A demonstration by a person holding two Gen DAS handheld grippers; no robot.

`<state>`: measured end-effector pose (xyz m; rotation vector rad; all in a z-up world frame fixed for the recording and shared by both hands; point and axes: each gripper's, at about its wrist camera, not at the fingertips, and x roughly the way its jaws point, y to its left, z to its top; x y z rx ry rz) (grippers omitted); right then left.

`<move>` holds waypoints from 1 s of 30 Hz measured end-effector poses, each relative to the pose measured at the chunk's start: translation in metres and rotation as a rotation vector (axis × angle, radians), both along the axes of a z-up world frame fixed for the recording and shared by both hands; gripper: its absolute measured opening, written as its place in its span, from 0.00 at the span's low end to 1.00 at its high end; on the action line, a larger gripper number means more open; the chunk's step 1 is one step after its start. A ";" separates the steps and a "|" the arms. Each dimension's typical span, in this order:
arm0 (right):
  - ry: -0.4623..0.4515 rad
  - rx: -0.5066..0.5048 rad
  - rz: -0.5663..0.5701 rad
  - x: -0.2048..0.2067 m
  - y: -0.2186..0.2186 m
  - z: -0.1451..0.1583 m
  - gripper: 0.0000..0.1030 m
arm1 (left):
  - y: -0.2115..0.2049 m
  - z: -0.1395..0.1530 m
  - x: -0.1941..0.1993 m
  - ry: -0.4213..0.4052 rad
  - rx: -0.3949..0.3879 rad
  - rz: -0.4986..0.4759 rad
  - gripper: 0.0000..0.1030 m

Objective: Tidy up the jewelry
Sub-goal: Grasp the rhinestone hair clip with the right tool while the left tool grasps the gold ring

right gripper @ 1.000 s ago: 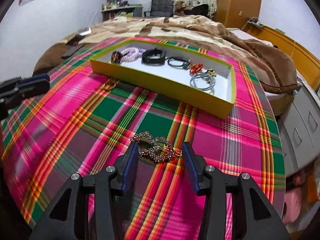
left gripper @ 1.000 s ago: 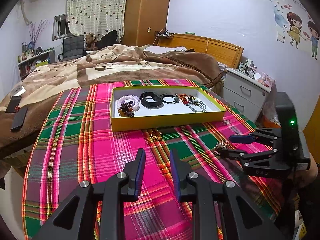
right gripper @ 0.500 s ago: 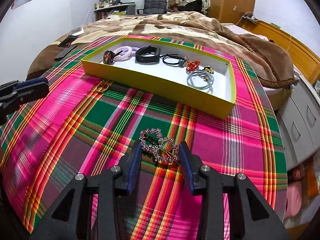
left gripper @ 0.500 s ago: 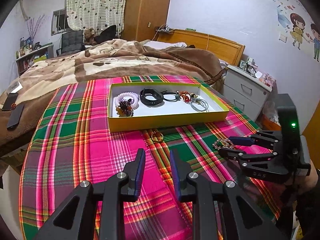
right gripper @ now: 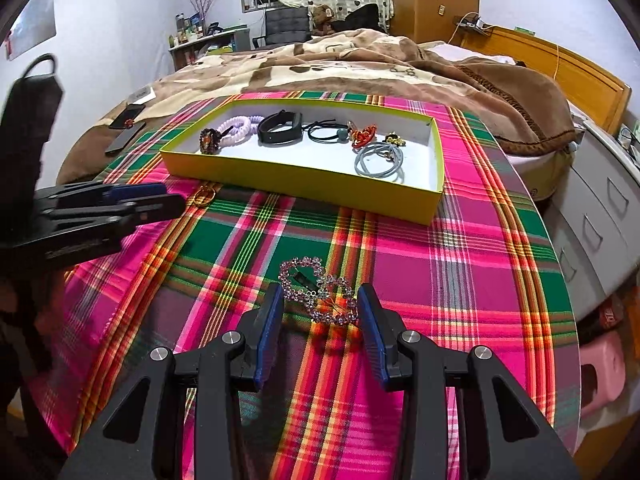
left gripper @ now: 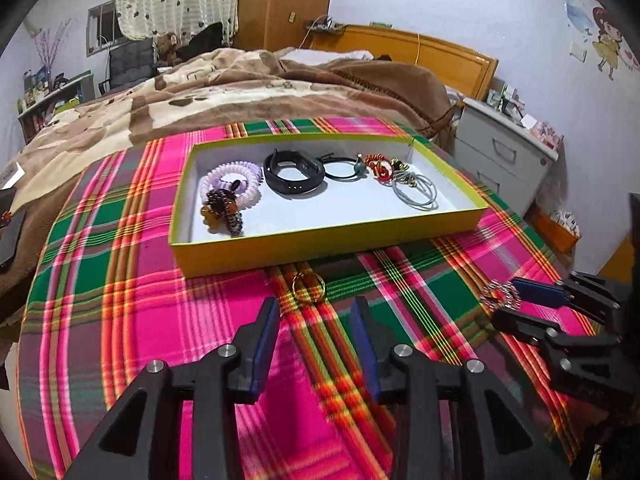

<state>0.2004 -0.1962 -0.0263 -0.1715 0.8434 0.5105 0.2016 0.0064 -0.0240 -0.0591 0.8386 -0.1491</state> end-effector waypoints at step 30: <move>-0.019 0.064 -0.046 -0.002 -0.007 0.014 0.38 | -0.013 0.020 -0.009 -0.053 -0.007 -0.042 0.21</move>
